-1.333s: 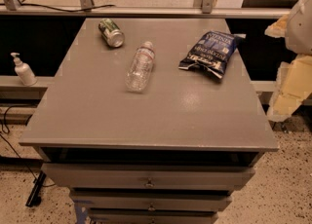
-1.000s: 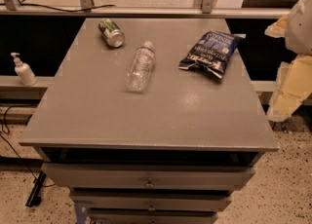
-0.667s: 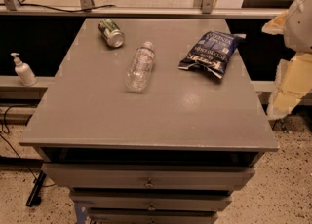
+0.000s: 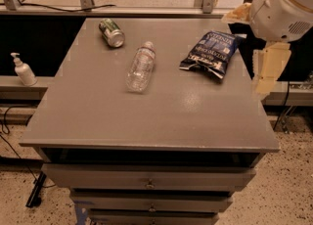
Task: Place water bottle upright
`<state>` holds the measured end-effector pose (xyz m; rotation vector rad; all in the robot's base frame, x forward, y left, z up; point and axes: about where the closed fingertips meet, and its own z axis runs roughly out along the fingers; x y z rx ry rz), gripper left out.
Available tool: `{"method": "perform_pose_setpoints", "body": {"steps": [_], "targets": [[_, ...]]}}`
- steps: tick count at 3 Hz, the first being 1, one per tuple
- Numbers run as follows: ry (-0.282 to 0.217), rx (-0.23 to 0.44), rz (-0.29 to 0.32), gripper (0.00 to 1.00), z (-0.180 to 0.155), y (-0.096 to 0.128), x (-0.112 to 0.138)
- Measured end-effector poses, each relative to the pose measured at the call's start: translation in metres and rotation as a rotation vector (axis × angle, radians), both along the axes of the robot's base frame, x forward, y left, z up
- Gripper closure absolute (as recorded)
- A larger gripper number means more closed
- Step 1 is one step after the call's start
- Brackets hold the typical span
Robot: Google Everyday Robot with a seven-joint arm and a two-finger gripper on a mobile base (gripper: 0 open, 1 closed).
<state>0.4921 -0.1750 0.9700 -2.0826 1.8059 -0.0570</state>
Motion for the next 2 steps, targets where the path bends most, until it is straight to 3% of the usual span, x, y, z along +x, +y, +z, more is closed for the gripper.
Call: {"method": "perform_pose_setpoints", "body": {"steps": [1, 2], "targets": [[-0.052, 0.011, 0.191, 0.0, -0.002, 0.0318, 0.02], [-0.065, 0.002, 0.225, 0.0, -0.0019, 0.0327, 0.0206]]}}
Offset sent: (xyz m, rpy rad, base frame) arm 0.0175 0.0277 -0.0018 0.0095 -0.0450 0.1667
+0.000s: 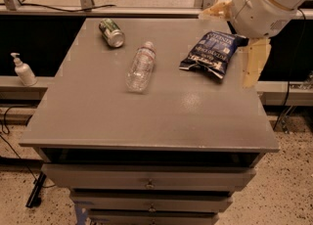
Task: Place water bottle upright
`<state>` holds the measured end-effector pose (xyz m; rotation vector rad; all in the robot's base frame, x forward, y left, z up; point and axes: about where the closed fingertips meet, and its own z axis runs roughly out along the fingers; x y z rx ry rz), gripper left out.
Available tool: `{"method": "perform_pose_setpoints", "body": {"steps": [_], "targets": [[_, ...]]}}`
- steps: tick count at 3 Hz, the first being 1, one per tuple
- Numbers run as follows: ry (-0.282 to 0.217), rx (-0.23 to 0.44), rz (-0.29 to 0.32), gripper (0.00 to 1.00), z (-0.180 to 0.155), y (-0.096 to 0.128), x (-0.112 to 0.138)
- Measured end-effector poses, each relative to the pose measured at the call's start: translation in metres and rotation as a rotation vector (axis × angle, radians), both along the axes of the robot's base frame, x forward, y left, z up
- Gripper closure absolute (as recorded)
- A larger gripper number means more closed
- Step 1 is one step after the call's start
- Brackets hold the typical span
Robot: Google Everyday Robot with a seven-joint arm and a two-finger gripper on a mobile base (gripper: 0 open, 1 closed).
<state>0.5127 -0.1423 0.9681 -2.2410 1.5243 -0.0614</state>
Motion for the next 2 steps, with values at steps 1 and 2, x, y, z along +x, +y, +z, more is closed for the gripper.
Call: {"method": "perform_pose_setpoints", "body": {"steps": [1, 2], "targets": [[-0.021, 0.007, 0.036, 0.0, 0.01, -0.005, 0.001], [-0.063, -0.032, 0.196, 0.0, 0.006, 0.029, 0.014]]}}
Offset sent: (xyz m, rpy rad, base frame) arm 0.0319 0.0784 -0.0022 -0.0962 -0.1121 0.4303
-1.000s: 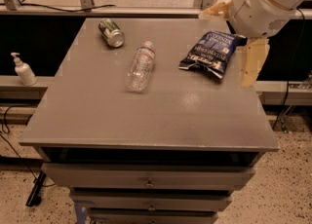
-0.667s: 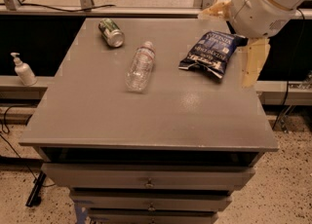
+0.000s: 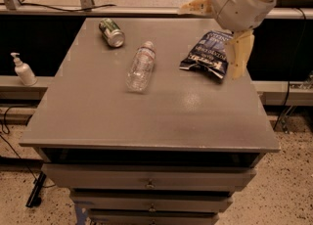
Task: Place water bottle upright
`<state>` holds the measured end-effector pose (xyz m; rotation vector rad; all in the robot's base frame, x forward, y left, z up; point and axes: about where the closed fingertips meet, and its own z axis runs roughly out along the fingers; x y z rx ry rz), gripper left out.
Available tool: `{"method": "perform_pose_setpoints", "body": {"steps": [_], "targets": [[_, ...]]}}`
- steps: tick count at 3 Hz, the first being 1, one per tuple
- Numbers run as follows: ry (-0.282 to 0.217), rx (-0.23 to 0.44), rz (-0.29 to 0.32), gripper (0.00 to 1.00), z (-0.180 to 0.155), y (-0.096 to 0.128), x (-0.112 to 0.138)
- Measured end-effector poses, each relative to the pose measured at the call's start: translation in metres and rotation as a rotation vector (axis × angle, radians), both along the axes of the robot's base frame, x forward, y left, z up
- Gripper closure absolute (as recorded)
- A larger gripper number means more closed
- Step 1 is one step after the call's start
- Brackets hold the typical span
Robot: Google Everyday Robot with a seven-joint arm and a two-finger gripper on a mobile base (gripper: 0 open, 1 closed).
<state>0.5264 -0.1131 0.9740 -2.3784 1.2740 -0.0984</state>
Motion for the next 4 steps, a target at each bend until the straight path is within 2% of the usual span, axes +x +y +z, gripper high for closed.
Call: {"method": "perform_pose_setpoints", "body": {"steps": [2, 3, 4], "targets": [[-0.071, -0.156, 0.362, 0.0, -0.048, 0.099, 0.027], [-0.163, -0.234, 0.503, 0.0, -0.059, 0.139, 0.044], [-0.22, -0.311, 0.588, 0.0, -0.062, 0.166, 0.071]]}}
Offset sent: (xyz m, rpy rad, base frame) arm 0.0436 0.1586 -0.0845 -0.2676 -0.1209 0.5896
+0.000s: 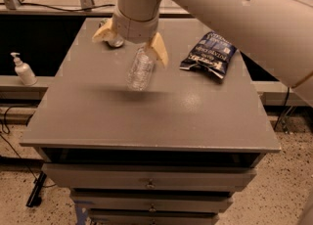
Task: Place water bottle upright
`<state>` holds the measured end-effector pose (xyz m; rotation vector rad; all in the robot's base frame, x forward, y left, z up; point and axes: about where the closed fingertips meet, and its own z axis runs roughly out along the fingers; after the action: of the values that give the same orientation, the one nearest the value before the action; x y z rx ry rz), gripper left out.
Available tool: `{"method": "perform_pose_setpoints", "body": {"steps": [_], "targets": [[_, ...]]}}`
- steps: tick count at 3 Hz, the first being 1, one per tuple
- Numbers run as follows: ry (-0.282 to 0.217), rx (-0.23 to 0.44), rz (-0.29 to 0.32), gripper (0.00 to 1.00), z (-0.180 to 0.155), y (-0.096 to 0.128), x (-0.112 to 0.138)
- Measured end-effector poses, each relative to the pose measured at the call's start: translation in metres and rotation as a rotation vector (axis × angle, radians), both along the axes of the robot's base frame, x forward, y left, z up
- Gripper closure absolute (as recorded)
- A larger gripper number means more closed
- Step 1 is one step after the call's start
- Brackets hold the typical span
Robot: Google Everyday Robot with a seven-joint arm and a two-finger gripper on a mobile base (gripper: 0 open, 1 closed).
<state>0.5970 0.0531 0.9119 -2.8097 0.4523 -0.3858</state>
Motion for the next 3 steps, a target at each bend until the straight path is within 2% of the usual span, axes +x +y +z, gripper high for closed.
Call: {"method": "perform_pose_setpoints", "body": {"steps": [1, 2, 3], "targets": [[-0.015, -0.063, 0.045, 0.0, 0.0, 0.018, 0.029], [0.019, -0.104, 0.048, 0.0, -0.002, 0.025, 0.06], [0.044, -0.127, 0.03, 0.0, -0.002, 0.014, 0.087]]}}
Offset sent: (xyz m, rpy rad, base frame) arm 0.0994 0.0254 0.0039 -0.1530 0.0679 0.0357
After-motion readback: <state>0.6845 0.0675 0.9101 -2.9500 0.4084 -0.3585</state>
